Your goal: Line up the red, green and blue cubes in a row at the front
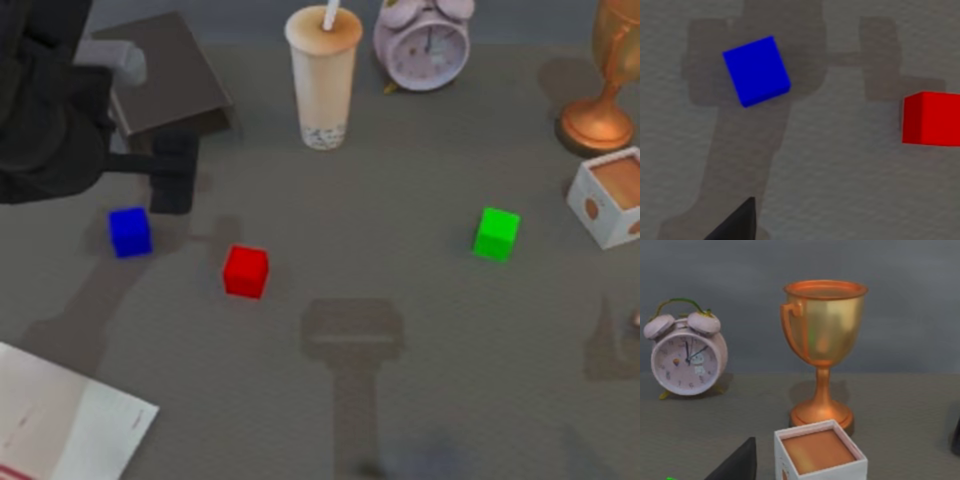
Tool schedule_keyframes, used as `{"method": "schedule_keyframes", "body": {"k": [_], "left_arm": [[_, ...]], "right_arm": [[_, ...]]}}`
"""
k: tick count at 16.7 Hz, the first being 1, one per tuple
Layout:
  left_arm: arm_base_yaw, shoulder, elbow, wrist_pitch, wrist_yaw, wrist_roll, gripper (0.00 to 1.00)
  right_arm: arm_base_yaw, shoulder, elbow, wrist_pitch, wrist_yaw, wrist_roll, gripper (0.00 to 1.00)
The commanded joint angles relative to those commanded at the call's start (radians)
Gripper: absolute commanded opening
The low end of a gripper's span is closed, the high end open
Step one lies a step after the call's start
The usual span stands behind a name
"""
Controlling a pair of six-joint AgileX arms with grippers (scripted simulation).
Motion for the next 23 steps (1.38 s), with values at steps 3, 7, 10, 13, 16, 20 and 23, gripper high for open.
{"method": "schedule_keyframes", "body": {"k": [3, 7, 10, 13, 16, 20, 23], "left_arm": [[-0.060, 0.266, 0.216, -0.148, 0.001, -0.032, 1.00], [-0.121, 0.545, 0.453, -0.294, 0.002, -0.065, 1.00], [-0.149, 0.665, 0.561, -0.354, 0.002, -0.081, 1.00], [-0.156, 0.693, 0.591, -0.370, 0.002, -0.085, 1.00], [-0.156, 0.693, 0.591, -0.370, 0.002, -0.085, 1.00], [-0.152, 0.706, 0.558, -0.328, 0.003, -0.082, 1.00], [-0.153, 0.750, 0.488, -0.204, 0.003, -0.082, 1.00]], "right_arm": [[0.000, 0.000, 0.000, 0.000, 0.000, 0.000, 1.00], [0.000, 0.000, 0.000, 0.000, 0.000, 0.000, 1.00], [0.000, 0.000, 0.000, 0.000, 0.000, 0.000, 1.00], [0.000, 0.000, 0.000, 0.000, 0.000, 0.000, 1.00], [0.000, 0.000, 0.000, 0.000, 0.000, 0.000, 1.00], [0.000, 0.000, 0.000, 0.000, 0.000, 0.000, 1.00], [0.000, 0.000, 0.000, 0.000, 0.000, 0.000, 1.00]]}}
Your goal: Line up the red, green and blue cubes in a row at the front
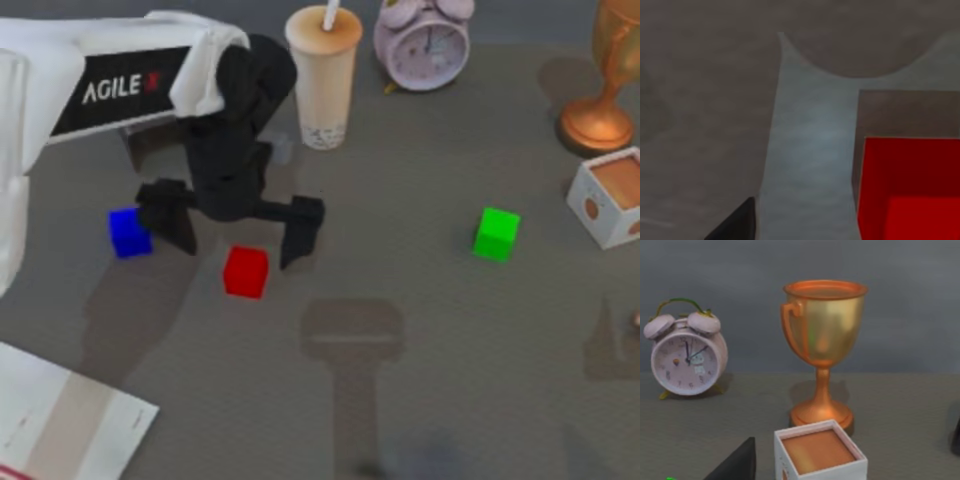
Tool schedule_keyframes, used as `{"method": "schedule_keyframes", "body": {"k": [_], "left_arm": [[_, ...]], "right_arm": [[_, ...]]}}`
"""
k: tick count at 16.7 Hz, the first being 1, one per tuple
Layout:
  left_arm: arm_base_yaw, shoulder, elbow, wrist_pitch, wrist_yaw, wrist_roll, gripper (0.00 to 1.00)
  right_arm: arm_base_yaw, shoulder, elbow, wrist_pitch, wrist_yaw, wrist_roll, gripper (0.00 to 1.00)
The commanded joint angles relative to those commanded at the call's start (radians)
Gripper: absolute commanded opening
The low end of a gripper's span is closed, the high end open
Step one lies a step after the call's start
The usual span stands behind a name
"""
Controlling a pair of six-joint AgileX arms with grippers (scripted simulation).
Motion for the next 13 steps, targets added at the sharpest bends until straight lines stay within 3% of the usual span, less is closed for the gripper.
{"method": "schedule_keyframes", "body": {"k": [3, 8, 13], "left_arm": [[-0.001, 0.044, -0.067, 0.111, 0.000, 0.000, 1.00], [-0.001, 0.057, -0.082, 0.133, 0.001, -0.001, 1.00], [-0.001, 0.057, -0.082, 0.133, 0.001, -0.001, 0.62]], "right_arm": [[0.000, 0.000, 0.000, 0.000, 0.000, 0.000, 1.00], [0.000, 0.000, 0.000, 0.000, 0.000, 0.000, 1.00], [0.000, 0.000, 0.000, 0.000, 0.000, 0.000, 1.00]]}}
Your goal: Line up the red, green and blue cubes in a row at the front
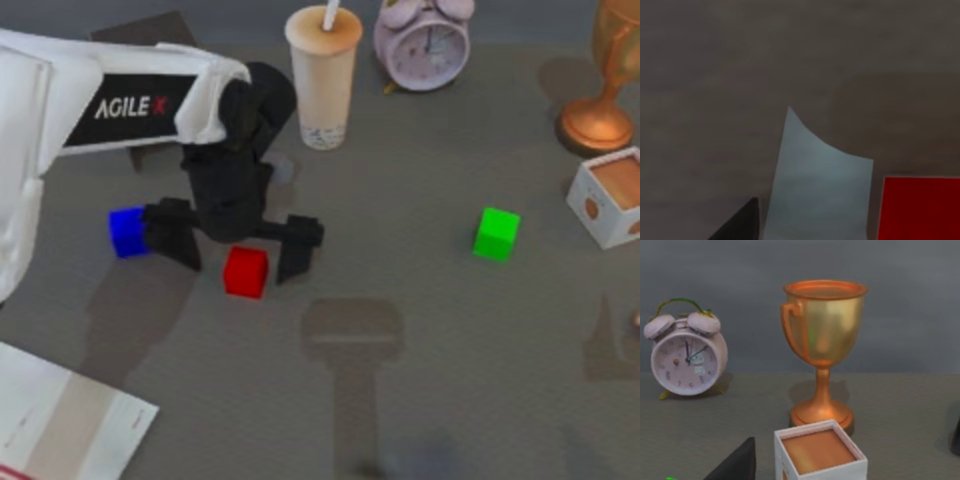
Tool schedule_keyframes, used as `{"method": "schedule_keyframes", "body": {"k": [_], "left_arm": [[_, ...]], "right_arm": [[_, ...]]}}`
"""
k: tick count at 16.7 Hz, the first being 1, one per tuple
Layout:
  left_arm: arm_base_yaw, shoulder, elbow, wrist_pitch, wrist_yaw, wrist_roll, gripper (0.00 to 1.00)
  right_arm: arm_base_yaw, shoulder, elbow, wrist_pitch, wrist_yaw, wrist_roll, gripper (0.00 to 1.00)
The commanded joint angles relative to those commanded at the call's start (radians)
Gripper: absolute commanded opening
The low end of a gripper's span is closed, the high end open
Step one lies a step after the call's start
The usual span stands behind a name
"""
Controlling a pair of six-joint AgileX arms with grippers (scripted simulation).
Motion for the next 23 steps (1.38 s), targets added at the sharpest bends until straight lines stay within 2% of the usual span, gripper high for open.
{"method": "schedule_keyframes", "body": {"k": [8, 18, 23], "left_arm": [[0.000, 0.000, 0.000, 0.000, 0.000, 0.000, 0.02], [0.002, -0.039, 0.014, -0.017, -0.009, 0.006, 0.00], [0.013, -0.083, 0.105, -0.159, -0.011, 0.005, 0.00]], "right_arm": [[0.000, 0.000, 0.000, 0.000, 0.000, 0.000, 1.00], [0.000, 0.000, 0.000, 0.000, 0.000, 0.000, 1.00], [0.000, 0.000, 0.000, 0.000, 0.000, 0.000, 1.00]]}}
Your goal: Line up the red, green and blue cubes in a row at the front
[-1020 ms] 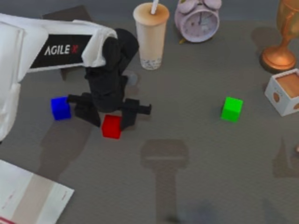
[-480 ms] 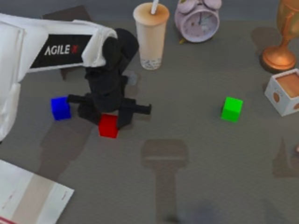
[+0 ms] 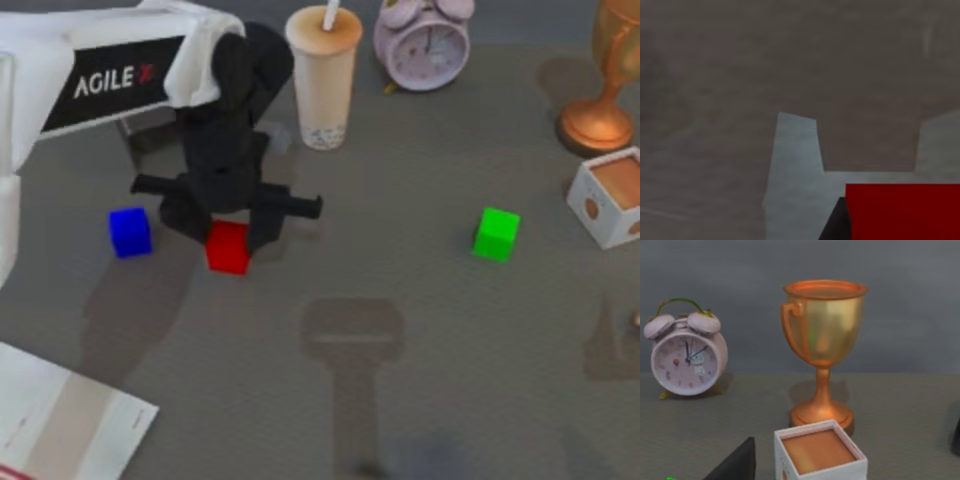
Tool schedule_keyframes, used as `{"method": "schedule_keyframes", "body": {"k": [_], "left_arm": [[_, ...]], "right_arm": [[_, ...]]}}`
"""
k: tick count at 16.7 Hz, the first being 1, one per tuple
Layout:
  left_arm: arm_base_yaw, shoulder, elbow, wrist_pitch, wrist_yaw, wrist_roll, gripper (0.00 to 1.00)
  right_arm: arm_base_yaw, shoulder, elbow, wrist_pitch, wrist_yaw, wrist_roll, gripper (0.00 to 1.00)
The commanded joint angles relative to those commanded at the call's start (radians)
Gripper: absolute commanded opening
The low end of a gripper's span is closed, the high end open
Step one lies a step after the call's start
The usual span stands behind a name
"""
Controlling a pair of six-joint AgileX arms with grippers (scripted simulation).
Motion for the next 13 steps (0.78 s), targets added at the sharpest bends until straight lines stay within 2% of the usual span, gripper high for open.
{"method": "schedule_keyframes", "body": {"k": [3, 8, 10, 13], "left_arm": [[0.008, -0.033, 0.052, -0.082, 0.001, -0.001, 0.00], [0.001, -0.037, 0.054, -0.088, 0.000, -0.001, 0.00], [-0.023, -0.072, 0.018, -0.081, -0.002, -0.037, 0.00], [-0.095, -0.173, -0.104, -0.063, -0.007, -0.164, 0.00]], "right_arm": [[0.000, 0.000, 0.000, 0.000, 0.000, 0.000, 1.00], [0.000, 0.000, 0.000, 0.000, 0.000, 0.000, 1.00], [0.000, 0.000, 0.000, 0.000, 0.000, 0.000, 1.00], [0.000, 0.000, 0.000, 0.000, 0.000, 0.000, 1.00]]}}
